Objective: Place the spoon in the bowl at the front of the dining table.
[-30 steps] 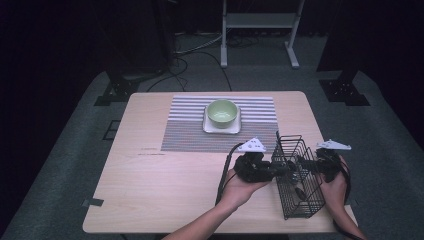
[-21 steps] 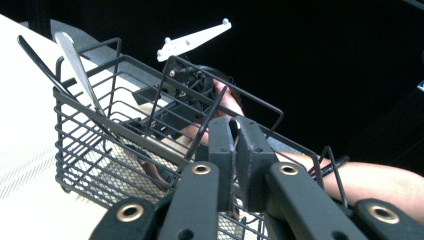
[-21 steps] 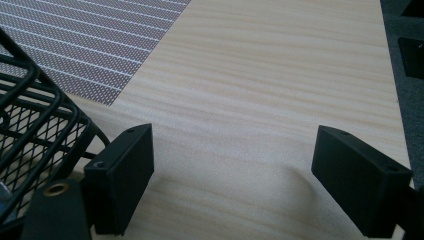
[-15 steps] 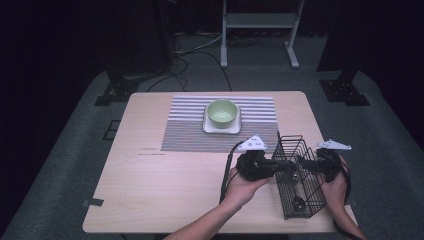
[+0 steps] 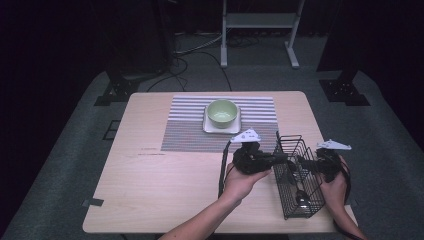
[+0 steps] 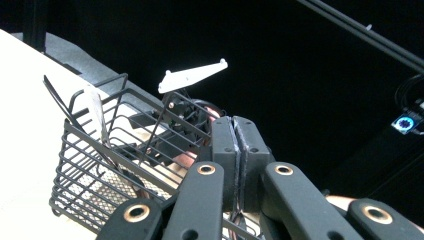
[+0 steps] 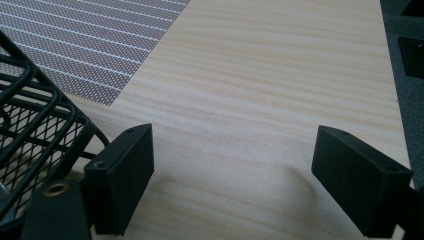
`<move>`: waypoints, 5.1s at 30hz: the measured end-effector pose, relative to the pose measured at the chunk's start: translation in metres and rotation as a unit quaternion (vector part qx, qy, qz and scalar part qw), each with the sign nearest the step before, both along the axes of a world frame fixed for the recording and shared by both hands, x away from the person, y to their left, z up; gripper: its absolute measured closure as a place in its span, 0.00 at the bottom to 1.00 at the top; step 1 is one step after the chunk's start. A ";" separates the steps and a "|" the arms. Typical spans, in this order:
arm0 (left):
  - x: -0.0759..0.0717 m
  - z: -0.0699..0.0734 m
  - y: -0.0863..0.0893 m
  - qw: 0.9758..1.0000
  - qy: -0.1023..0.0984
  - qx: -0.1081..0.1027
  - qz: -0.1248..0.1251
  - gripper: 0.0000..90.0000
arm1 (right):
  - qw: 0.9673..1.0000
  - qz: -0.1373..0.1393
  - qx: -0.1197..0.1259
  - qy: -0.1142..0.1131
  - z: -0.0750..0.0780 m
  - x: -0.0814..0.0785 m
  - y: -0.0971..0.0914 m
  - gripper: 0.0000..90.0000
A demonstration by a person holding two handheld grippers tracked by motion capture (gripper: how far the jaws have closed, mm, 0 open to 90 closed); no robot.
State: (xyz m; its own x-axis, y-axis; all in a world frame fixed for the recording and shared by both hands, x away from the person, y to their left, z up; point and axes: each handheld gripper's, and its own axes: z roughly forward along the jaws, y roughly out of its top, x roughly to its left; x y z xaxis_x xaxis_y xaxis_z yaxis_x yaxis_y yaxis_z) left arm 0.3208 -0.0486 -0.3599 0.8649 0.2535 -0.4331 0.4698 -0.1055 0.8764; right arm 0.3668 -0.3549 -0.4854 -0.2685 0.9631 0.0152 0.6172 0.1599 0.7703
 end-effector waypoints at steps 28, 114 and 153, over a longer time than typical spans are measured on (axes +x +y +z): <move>0.015 0.034 0.024 0.997 0.038 -0.066 0.012 0.99 | 1.000 -0.001 0.000 0.002 0.000 0.000 0.000 0.18; 0.089 0.004 0.171 0.975 0.088 -0.064 0.193 0.99 | 1.000 -0.003 0.001 0.001 0.000 0.000 0.000 0.18; 0.139 0.010 0.185 0.965 0.092 -0.067 0.238 0.99 | 1.000 -0.004 0.008 0.001 0.000 0.000 -0.002 0.18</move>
State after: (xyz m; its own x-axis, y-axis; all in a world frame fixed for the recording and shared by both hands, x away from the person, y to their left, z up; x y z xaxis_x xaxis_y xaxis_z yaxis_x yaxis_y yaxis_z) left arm 0.4597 0.1360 -0.3496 0.5702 0.5332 -0.6249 0.5861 0.2690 0.7643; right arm 0.3671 -0.3566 -0.4853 -0.2608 0.9649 0.0307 0.6194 0.1429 0.7720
